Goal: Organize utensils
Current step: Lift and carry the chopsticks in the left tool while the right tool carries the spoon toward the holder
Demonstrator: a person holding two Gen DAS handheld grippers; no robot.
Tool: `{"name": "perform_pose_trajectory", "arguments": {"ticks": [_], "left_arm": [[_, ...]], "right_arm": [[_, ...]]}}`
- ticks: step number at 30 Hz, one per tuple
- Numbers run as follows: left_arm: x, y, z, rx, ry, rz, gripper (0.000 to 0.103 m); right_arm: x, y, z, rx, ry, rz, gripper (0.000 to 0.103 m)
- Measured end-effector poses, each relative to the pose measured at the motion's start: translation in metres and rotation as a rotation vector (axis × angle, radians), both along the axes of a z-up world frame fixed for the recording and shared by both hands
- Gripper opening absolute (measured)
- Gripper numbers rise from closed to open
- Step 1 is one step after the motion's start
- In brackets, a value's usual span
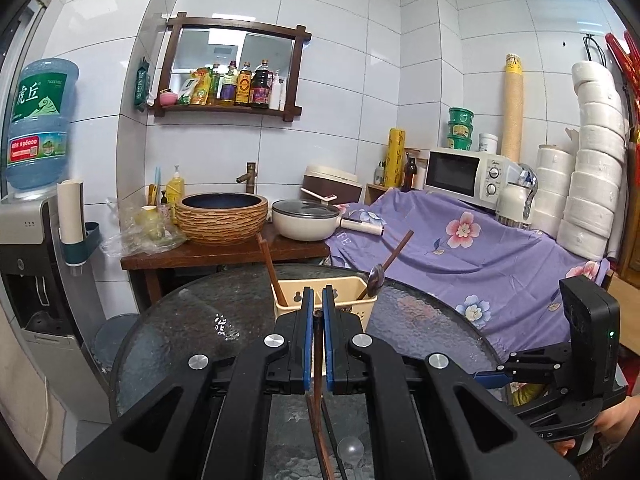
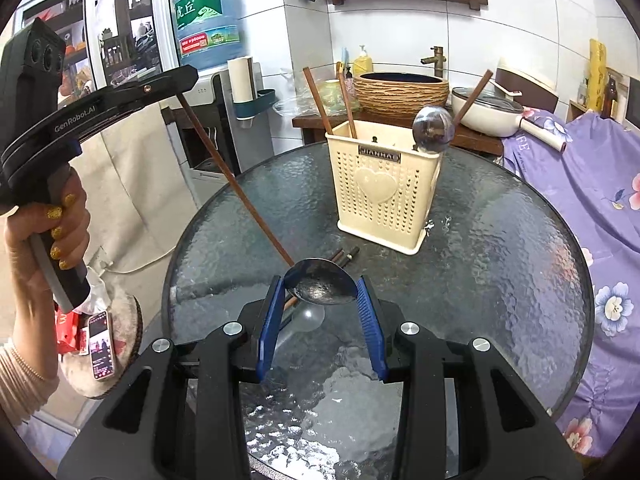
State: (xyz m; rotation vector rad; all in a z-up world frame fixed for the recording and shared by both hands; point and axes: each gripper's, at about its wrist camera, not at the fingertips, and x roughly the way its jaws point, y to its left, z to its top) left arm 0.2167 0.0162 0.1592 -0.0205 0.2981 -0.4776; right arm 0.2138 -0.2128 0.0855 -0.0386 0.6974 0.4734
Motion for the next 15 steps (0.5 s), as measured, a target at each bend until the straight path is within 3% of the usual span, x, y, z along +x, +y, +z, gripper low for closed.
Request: {"name": "perform_pose_trajectory", "arguments": {"ticks": [8, 15], "left_arm": [[0.017, -0.002, 0.045, -0.038, -0.003, -0.033, 0.004], [0.021, -0.005, 0.106, -0.047, -0.115, 0.001, 0.004]], "right_arm": [[0.023, -0.004, 0.047, 0.028, -0.024, 0.007, 0.038], [0.051, -0.006, 0.111, 0.044, -0.079, -0.005, 0.038]]}}
